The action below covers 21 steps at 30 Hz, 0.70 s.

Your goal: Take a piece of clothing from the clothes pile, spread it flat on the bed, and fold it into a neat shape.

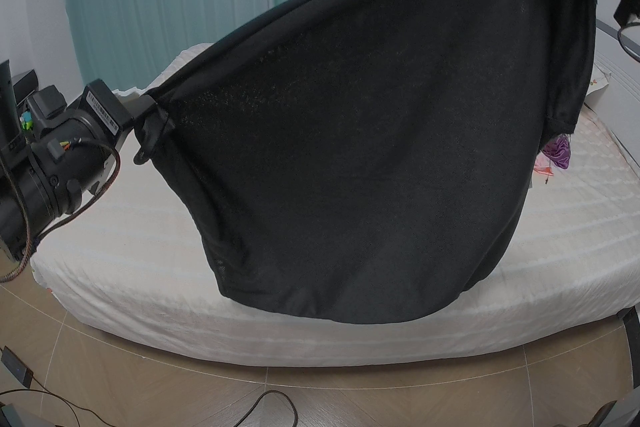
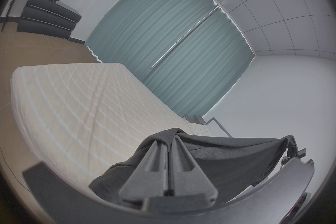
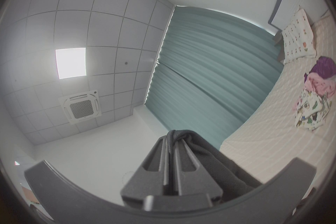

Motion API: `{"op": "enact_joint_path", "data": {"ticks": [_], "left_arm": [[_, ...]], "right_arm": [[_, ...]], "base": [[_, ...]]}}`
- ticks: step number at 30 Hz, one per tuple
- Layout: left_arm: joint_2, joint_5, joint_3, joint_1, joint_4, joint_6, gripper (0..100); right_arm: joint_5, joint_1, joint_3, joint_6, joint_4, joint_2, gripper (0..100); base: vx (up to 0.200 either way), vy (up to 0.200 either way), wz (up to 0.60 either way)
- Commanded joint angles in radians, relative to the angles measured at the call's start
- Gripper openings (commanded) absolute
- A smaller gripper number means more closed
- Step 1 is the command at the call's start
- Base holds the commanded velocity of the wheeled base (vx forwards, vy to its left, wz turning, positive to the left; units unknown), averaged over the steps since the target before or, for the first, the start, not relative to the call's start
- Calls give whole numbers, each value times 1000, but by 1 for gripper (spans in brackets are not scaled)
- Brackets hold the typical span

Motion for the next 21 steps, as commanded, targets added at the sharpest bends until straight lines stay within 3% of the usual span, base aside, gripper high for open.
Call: {"op": "enact_joint_path", "data": {"ticks": [1, 4, 9, 15, 21], "left_arm": [[36, -11, -76, 39, 82, -12, 0], [100, -17, -84, 39, 75, -51, 0], [186, -93, -105, 52, 62, -80, 0], [363, -117, -213, 121, 28, -81, 0], [498, -120, -271, 131, -40, -80, 0]], "right_arm": [[1, -111, -179, 21, 78, 235, 0], [1, -115, -187, 10, 71, 345, 0], [-12, -120, -219, -61, 54, 506, 0], [-43, -135, -223, -74, -52, 634, 0], [-46, -135, -219, -74, -69, 695, 0]], "base": [[0, 0, 0], [0, 0, 0], [0, 0, 0], [0, 0, 0], [200, 0, 0]]}}
